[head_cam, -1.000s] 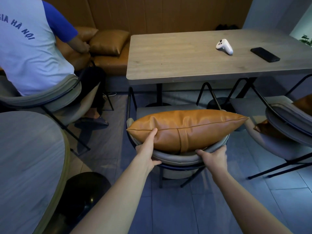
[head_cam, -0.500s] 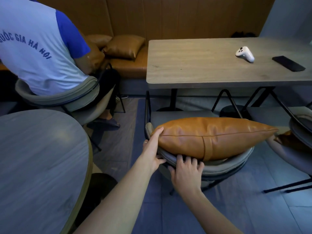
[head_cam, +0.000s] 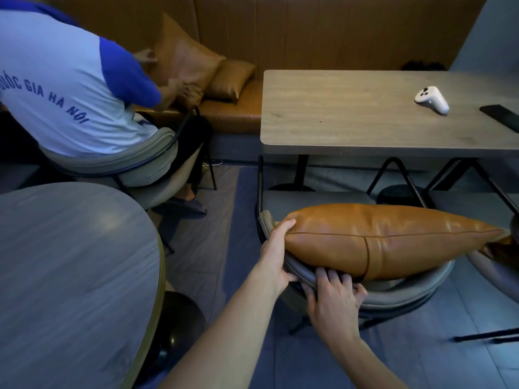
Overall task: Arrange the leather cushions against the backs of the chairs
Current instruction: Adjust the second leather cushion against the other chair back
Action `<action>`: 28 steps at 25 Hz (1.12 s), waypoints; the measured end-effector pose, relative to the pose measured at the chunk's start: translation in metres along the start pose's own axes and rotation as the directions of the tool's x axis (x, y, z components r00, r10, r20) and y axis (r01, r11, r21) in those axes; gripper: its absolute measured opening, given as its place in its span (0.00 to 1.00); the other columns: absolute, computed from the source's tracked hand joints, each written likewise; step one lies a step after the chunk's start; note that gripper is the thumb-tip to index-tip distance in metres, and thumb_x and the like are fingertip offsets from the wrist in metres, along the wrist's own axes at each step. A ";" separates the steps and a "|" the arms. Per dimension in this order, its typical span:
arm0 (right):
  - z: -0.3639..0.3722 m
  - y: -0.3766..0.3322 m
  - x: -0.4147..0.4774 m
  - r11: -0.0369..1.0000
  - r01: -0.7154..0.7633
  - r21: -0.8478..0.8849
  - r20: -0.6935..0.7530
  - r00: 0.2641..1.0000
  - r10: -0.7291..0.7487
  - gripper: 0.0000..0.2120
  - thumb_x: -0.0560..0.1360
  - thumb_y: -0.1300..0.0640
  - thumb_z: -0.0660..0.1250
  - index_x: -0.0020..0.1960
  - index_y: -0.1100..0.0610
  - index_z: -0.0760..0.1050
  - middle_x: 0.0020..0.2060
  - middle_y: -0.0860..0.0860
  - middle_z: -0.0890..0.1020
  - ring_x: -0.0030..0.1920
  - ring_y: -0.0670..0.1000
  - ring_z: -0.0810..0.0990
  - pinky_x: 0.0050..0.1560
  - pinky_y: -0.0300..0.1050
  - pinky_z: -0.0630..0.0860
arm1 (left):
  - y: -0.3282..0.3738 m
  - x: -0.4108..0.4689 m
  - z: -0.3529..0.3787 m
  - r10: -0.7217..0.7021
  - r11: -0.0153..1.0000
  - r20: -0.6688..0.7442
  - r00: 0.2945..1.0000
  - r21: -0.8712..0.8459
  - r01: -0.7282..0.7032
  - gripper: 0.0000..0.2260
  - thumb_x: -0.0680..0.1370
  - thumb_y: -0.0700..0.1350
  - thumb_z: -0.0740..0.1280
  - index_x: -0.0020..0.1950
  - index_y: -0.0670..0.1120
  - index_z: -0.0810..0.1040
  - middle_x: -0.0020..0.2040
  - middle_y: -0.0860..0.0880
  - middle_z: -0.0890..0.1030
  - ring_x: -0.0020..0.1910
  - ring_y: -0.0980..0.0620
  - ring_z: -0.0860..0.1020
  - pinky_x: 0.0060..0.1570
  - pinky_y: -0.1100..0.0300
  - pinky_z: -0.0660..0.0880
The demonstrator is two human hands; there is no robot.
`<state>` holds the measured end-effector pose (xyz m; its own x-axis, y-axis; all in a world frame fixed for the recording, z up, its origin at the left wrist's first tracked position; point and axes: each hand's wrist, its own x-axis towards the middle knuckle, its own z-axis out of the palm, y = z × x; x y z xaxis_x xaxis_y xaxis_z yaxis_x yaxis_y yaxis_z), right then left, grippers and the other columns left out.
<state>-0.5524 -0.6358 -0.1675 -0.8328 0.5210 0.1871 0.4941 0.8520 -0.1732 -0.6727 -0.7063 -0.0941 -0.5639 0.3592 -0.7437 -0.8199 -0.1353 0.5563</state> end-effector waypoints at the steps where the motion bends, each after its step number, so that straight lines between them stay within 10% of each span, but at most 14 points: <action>1: 0.000 0.000 0.000 1.000 -0.004 -0.003 0.003 1.000 0.004 0.17 0.63 0.56 0.85 0.47 0.61 0.84 0.38 0.59 0.85 0.40 0.66 0.82 0.47 0.64 0.75 | 0.000 0.000 0.000 0.001 1.000 -0.005 1.000 -0.002 -0.001 0.30 0.65 0.59 0.78 0.61 0.51 0.72 0.56 0.43 0.78 0.52 0.39 0.77 0.39 0.43 0.77; 10: 0.002 0.000 -0.003 1.000 -0.008 -0.027 0.002 1.000 0.009 0.15 0.71 0.50 0.79 0.47 0.60 0.83 0.38 0.58 0.85 0.41 0.65 0.81 0.49 0.64 0.74 | -0.006 -0.001 -0.003 0.029 0.999 -0.022 0.999 -0.016 -0.030 0.37 0.63 0.59 0.79 0.68 0.51 0.69 0.64 0.42 0.76 0.61 0.36 0.75 0.60 0.32 0.74; 22: -0.003 0.009 0.000 1.000 -0.013 0.011 0.193 0.981 0.011 0.17 0.80 0.42 0.64 0.59 0.54 0.78 0.54 0.53 0.84 0.57 0.60 0.79 0.61 0.61 0.67 | -0.009 -0.009 -0.001 0.034 0.999 -0.031 0.999 -0.015 -0.035 0.31 0.69 0.58 0.77 0.69 0.51 0.71 0.63 0.43 0.77 0.62 0.37 0.75 0.56 0.34 0.75; 28: -0.044 0.033 0.017 0.950 -0.087 0.301 0.452 0.890 -0.061 0.19 0.81 0.43 0.62 0.66 0.51 0.77 0.60 0.51 0.85 0.64 0.58 0.79 0.63 0.52 0.70 | -0.012 -0.018 0.006 0.511 0.826 -0.258 0.820 0.414 -0.384 0.32 0.74 0.53 0.75 0.74 0.51 0.67 0.69 0.45 0.75 0.66 0.42 0.73 0.67 0.46 0.70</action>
<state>-0.5396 -0.5963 -0.1272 -0.8842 0.3878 -0.2603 0.4669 0.7481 -0.4716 -0.6522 -0.7062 -0.0849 -0.9067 -0.0128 -0.4216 -0.4194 0.1328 0.8980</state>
